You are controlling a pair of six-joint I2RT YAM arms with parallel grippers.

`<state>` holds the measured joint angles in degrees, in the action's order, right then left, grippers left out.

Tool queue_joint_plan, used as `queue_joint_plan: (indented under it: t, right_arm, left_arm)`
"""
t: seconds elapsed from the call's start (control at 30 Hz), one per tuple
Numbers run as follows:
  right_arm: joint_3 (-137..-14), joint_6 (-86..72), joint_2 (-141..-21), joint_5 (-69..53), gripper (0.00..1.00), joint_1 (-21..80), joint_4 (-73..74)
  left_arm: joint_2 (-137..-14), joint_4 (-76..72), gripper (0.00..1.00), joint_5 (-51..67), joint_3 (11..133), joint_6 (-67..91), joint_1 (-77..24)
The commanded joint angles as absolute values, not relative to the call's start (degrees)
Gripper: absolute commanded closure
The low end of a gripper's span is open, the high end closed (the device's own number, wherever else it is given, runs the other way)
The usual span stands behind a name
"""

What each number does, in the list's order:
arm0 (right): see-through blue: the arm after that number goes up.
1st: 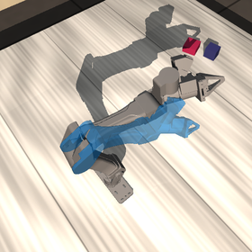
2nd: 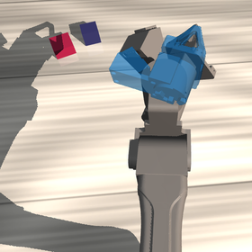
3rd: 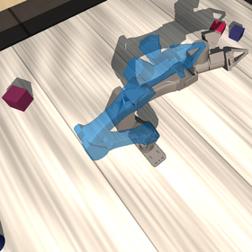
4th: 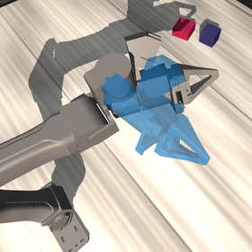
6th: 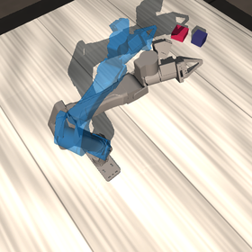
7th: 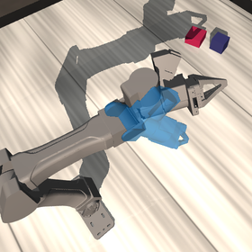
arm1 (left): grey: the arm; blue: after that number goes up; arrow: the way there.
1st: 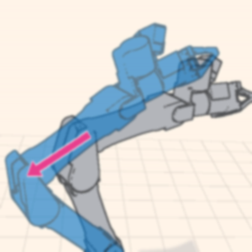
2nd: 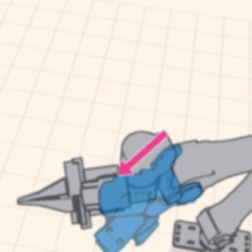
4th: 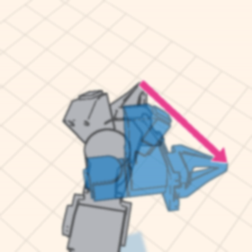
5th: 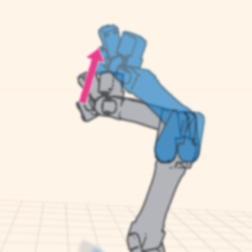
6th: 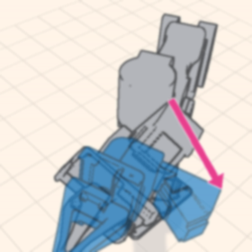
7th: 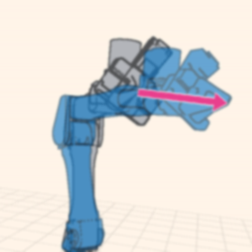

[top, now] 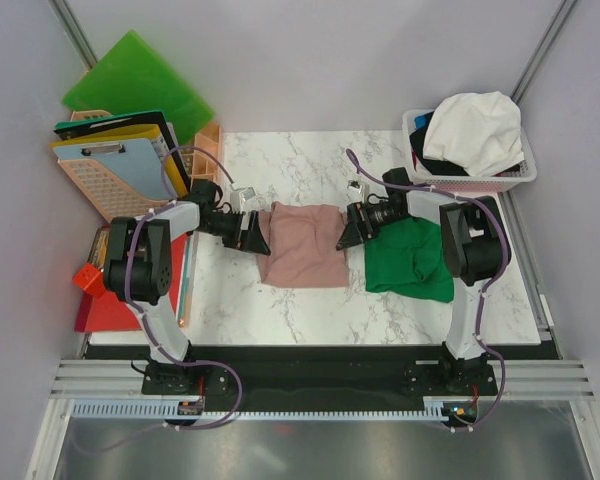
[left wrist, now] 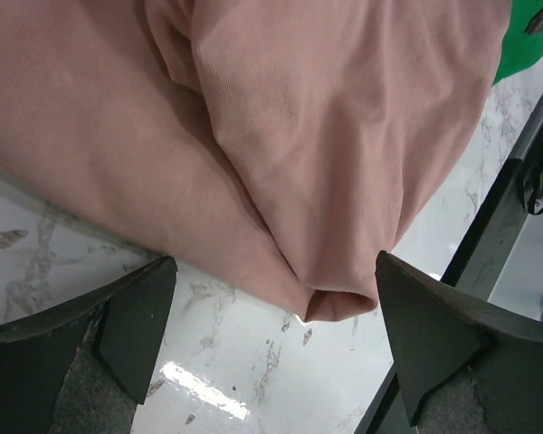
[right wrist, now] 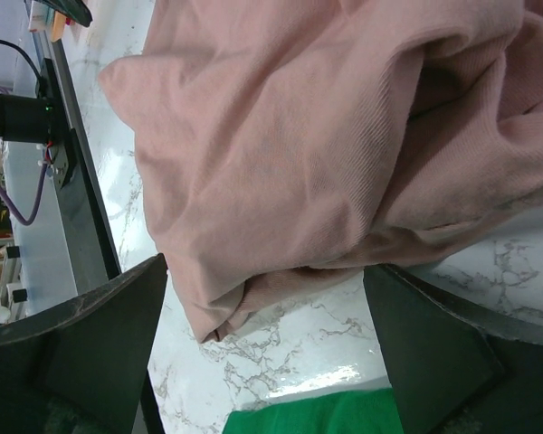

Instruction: Fold and stack the t-shirts

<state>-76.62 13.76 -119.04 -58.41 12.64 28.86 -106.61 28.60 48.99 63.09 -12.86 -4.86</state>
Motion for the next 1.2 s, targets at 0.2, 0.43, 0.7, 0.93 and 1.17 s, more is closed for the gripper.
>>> queue_joint_plan:
  t: [0.2,0.43,0.7,0.93,1.17]
  right_arm:
    - [-74.79,10.46,-119.97,-52.47,0.02,13.27,21.62]
    - [-72.51,14.59,-114.18,-45.70,0.02,12.57,26.45]
    - [-71.46,13.80,-112.59,-46.76,0.02,12.48,29.01]
    - [-73.21,10.03,-119.08,-50.36,0.02,14.59,26.29]
    - [-75.93,4.93,-123.83,-51.15,0.02,20.47,22.33]
  left_arm:
    - [-111.79,27.25,0.00,47.63,68.55,-9.94,-5.45]
    - [-110.74,29.79,0.00,44.91,68.38,-11.25,-5.36]
    - [-112.06,30.15,0.00,46.14,69.79,-10.02,-5.45]
    - [-114.78,30.15,0.00,48.60,72.68,-8.88,-5.89]
    - [-119.34,31.38,0.00,48.96,75.76,-8.35,-9.31]
